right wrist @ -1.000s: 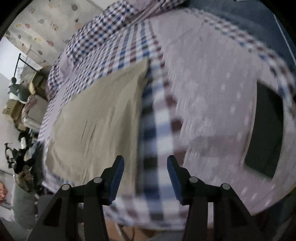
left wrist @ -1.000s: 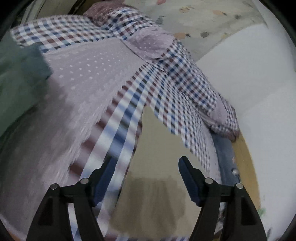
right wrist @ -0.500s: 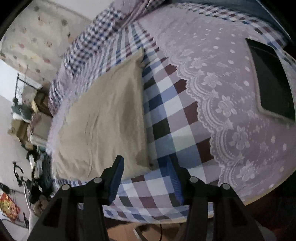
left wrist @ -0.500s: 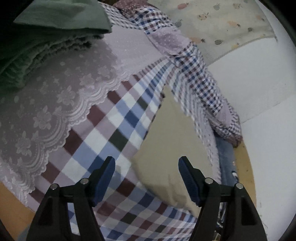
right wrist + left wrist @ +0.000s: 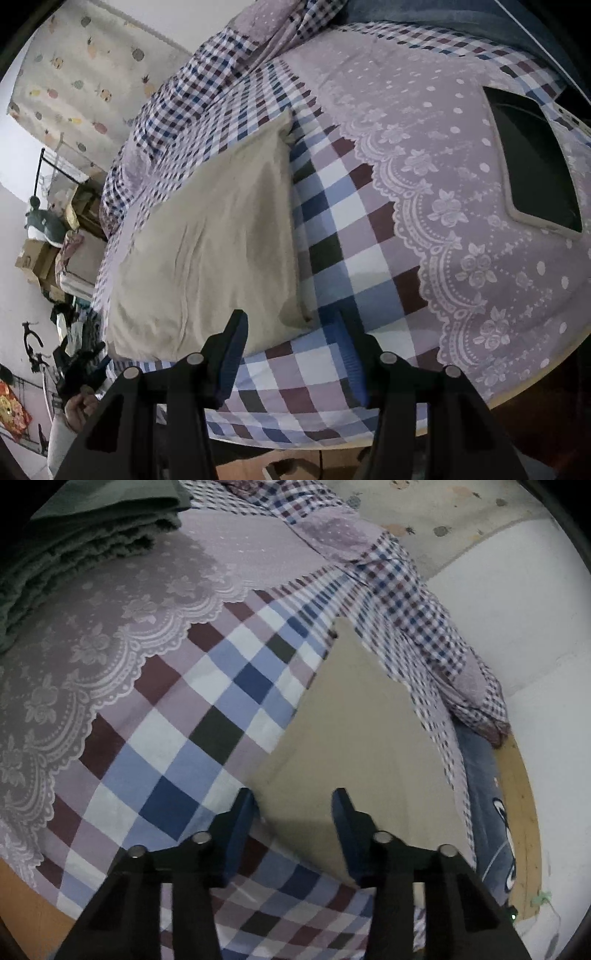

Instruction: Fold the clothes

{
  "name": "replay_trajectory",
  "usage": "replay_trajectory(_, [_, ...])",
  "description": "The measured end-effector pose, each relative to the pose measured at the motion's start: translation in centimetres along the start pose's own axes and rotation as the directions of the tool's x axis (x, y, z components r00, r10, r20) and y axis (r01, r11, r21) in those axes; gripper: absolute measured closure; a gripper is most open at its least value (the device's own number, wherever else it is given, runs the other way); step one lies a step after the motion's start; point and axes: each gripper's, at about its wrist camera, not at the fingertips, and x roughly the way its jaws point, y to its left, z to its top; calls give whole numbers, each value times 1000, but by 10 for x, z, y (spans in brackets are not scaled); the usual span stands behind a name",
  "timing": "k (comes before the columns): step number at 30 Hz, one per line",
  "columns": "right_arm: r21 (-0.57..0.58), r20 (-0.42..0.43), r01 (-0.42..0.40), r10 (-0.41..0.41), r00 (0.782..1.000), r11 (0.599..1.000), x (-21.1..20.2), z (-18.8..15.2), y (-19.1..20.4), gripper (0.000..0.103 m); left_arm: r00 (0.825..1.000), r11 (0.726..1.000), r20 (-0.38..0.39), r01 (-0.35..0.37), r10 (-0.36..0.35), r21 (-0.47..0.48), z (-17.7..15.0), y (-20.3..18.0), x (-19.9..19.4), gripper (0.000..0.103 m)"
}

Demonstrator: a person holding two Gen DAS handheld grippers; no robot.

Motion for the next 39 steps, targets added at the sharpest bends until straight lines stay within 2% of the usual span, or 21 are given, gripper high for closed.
replay_trajectory(1, [5,3,-2,2,1000,1000,-1,1,-2,50,1000,1000,3,-3,3,-9,0,3,0,76])
replay_trajectory(6, [-6,-6,-13,13,1000,1000,1,1,-11,53,1000,999,10,3,-3,-42,-3,15,-1,92])
replay_trajectory(7, [-14,-5,-8,8,1000,1000,3,2,-10,57,1000,999,12,7,-6,-46,-2,15,2,94])
replay_trajectory(9, [-36,-4,26,-26,1000,999,7,2,-10,75,1000,998,21,16,-15,-53,0,17,4,97])
replay_trajectory(10, [-48,-6,46,-47,999,998,10,2,-9,91,999,998,25,23,-21,-58,1,17,5,99])
replay_trajectory(11, [-56,-9,47,-47,999,997,12,2,-7,98,999,998,30,27,-25,-61,1,17,5,99])
replay_trajectory(15, [-128,43,75,-70,997,989,1,-1,5,100,997,996,58,48,-43,-76,4,17,2,101])
replay_trajectory(17, [-132,98,87,-74,992,987,-13,0,6,101,994,994,85,71,-64,-79,5,17,-4,101])
replay_trajectory(19, [-116,139,100,-83,987,988,-27,2,4,101,987,992,124,114,-105,-63,4,16,-16,101])
replay_trajectory(20, [-108,159,106,-88,983,989,-33,2,2,102,987,991,123,112,-103,-68,4,17,-17,101])
replay_trajectory(23, [-95,89,160,-152,984,982,-15,6,2,101,990,991,109,97,-87,-95,5,23,-16,101])
replay_trajectory(25, [-102,49,226,-222,974,969,-2,5,2,100,996,989,76,62,-52,-134,7,28,-8,101])
replay_trajectory(27, [-99,53,275,-270,961,956,0,6,3,98,998,989,58,31,-22,-146,8,30,-4,100])
replay_trajectory(28, [-84,67,320,-315,947,944,-2,6,1,97,998,989,59,20,-11,-144,8,29,-4,99])
replay_trajectory(29, [-58,78,344,-340,937,937,-5,7,-1,92,998,988,65,11,-1,-153,8,30,-6,98])
replay_trajectory(30, [-31,87,364,-360,929,931,-8,8,-4,91,997,986,73,2,10,-165,8,33,-8,94])
replay_trajectory(32, [3,125,350,-347,929,937,-15,10,-2,85,996,980,91,3,15,-197,7,37,-12,80])
replay_trajectory(34, [-8,173,330,-324,930,944,-21,10,6,74,994,976,111,26,-2,-217,5,41,-17,54])
replay_trajectory(35, [-33,200,321,-308,930,947,-23,10,15,67,993,975,117,37,-11,-220,5,42,-20,50])
replay_trajectory(37, [-84,239,317,-289,927,945,-22,10,35,61,994,979,108,54,-33,-197,3,40,-20,47])
replay_trajectory(39, [-140,266,315,-271,925,939,-17,10,57,60,994,983,93,76,-61,-168,1,37,-20,47])
